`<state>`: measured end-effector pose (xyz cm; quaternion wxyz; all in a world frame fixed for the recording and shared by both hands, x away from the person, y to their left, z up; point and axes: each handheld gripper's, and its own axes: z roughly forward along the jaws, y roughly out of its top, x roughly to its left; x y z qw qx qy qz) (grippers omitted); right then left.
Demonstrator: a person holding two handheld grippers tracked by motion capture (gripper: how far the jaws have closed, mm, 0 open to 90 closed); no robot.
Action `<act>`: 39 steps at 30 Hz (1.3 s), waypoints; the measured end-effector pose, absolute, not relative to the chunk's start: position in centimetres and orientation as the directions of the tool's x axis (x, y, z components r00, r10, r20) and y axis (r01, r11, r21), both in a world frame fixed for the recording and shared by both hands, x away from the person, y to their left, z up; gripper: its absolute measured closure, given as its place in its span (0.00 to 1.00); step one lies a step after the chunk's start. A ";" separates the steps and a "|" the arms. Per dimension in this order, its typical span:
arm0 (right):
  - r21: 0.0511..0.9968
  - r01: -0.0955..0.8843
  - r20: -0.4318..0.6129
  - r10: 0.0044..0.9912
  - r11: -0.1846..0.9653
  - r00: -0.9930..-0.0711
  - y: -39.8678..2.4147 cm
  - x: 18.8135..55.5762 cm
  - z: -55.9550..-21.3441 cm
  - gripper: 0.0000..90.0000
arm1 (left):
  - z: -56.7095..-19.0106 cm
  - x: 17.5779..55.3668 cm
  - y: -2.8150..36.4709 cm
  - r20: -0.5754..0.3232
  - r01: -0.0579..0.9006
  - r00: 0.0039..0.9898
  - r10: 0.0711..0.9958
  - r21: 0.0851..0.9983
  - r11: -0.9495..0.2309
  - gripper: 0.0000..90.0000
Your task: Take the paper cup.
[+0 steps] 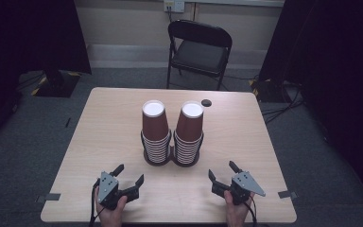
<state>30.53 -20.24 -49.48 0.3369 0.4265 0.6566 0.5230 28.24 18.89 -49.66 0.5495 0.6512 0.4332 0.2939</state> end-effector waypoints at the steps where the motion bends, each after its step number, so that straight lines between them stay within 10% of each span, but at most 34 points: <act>1: 0.974 0.207 -0.004 0.915 0.095 -0.403 -20.1 30.5 -49.5 0.15 | -49.7 28.3 18.9 -0.101 0.244 0.453 0.886 0.970 -0.014 0.17; 39: 0.973 0.209 -0.003 0.915 0.095 -0.403 -20.1 30.4 -49.5 0.16 | -43.3 29.0 13.1 -0.020 0.162 0.618 0.786 0.981 -0.103 0.21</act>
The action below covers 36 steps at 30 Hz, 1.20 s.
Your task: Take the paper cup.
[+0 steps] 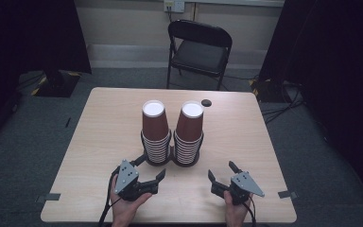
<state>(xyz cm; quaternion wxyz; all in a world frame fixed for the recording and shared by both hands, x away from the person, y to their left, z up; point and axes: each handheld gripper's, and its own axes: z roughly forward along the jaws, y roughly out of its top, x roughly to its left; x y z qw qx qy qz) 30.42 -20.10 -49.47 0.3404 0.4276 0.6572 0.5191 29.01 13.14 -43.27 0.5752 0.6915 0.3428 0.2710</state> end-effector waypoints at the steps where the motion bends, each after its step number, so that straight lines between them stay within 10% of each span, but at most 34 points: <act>1: 0.973 0.209 -0.004 0.915 0.096 -0.403 -20.1 30.4 -49.5 0.16 | -43.1 29.1 13.0 -0.010 0.159 0.623 0.782 0.981 -0.113 0.21; 36: 0.972 0.210 -0.010 0.914 0.104 -0.405 -20.1 30.5 -49.5 0.17 | -37.7 32.5 9.0 0.010 0.107 0.679 0.734 0.988 -0.112 0.24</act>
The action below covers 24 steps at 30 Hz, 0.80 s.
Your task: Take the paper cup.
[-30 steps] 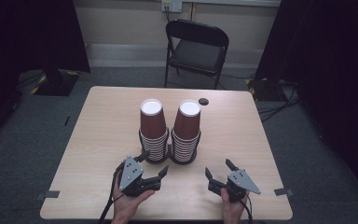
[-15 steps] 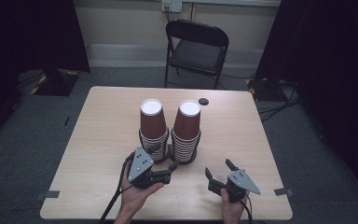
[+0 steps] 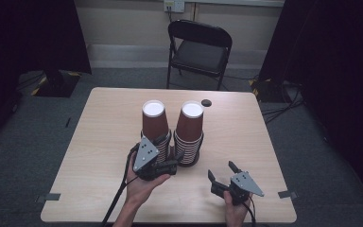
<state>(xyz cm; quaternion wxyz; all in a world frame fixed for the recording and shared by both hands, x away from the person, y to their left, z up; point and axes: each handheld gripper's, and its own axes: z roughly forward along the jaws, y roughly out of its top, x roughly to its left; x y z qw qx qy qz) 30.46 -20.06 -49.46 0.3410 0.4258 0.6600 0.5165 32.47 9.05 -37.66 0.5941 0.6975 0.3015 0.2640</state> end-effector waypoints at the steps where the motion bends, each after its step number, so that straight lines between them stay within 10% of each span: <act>1: 0.972 0.210 -0.010 0.914 0.104 -0.406 -20.1 30.5 -49.5 0.17 | -37.5 32.8 9.0 0.008 0.106 0.677 0.736 0.988 -0.108 0.24; 24: 0.972 0.212 -0.007 0.914 0.101 -0.405 -20.1 30.5 -49.5 0.17 | -34.7 35.4 7.5 0.030 0.092 0.706 0.708 0.987 -0.134 0.22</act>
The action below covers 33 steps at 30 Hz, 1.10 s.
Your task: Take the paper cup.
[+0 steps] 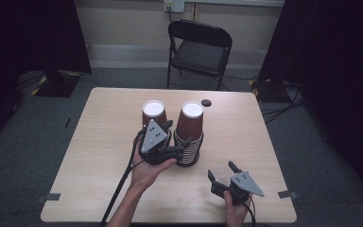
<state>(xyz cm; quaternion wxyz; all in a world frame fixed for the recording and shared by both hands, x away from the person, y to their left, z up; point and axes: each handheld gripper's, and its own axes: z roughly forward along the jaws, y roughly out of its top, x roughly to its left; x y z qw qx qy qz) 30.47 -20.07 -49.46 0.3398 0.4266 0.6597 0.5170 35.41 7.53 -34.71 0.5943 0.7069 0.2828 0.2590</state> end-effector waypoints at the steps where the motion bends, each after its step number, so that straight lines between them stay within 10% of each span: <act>1: 0.972 0.212 -0.008 0.914 0.102 -0.406 -20.1 30.5 -49.5 0.17 | -34.6 35.5 7.5 0.027 0.094 0.708 0.706 0.987 -0.132 0.22; 33: 0.974 0.206 -0.004 0.910 0.098 -0.414 -20.1 30.4 -49.5 0.17 | -32.5 38.7 4.5 0.031 0.099 0.648 0.761 0.987 -0.124 0.24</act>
